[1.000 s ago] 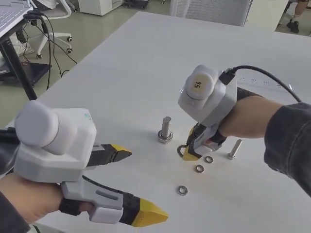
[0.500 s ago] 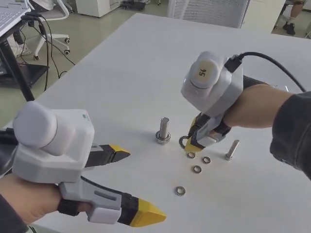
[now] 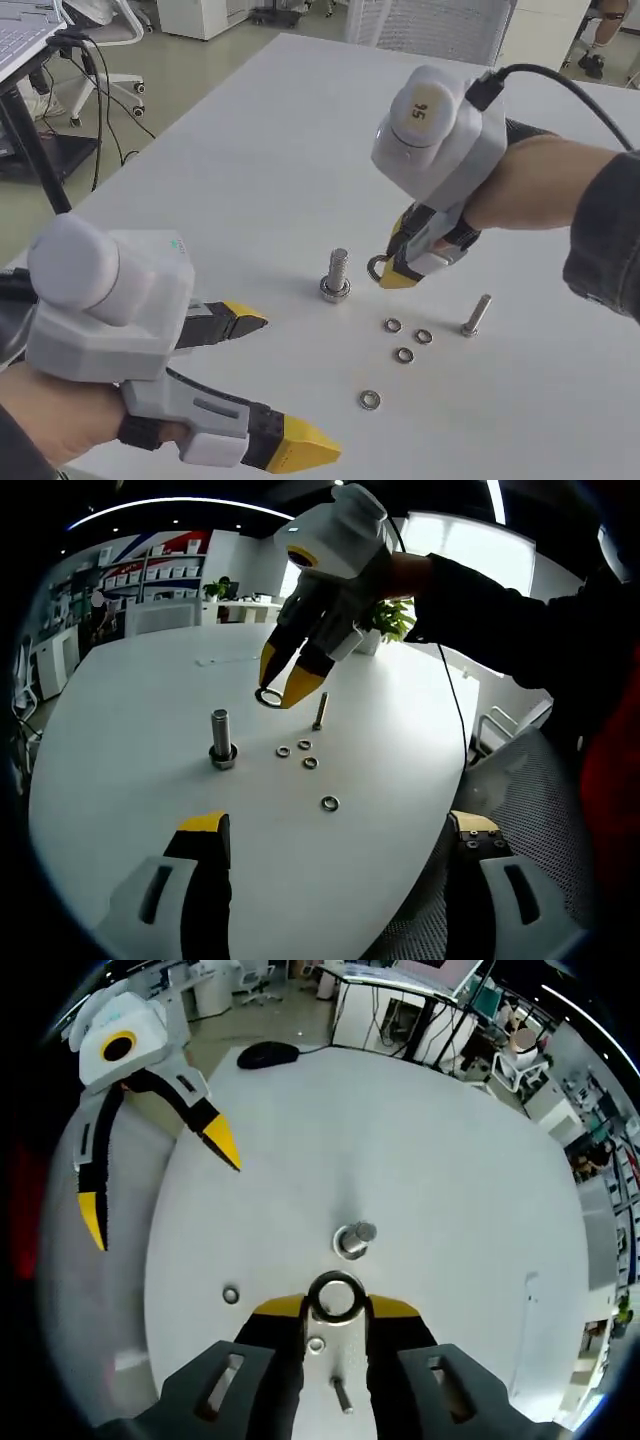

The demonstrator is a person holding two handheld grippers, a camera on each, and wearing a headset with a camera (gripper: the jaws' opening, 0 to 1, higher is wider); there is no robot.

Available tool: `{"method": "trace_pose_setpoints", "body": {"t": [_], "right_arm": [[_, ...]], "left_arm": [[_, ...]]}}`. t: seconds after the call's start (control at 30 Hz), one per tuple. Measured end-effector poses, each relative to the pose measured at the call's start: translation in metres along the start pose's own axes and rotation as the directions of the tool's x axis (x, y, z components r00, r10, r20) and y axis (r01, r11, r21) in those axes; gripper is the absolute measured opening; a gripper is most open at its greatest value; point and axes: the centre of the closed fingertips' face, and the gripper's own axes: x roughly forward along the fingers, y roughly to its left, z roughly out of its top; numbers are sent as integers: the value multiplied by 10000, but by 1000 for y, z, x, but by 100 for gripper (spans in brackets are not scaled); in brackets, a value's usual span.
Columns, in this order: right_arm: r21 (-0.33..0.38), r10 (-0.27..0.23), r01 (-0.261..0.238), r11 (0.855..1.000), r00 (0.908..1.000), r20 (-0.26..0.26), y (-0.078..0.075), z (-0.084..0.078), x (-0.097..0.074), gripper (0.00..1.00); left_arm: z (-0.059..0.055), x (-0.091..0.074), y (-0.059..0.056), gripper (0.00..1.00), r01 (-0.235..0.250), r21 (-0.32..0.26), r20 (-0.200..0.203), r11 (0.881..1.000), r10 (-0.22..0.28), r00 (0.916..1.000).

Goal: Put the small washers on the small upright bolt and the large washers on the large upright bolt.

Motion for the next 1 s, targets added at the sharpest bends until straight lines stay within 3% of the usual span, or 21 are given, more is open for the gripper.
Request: {"method": "trace_pose_setpoints", "body": {"t": [0.33,1.0], "right_arm": [[-566,-74,76,9984,10000,42,-10,22,-7,23],[-1177,359,-383,9923,9991,-226,-21,39,10,23]], "left_arm": [[1,-1,1,89,-39,-36,82,10000,39,10000],[0,-2,2,89,-121,-145,91,9998,122,9999]]}}
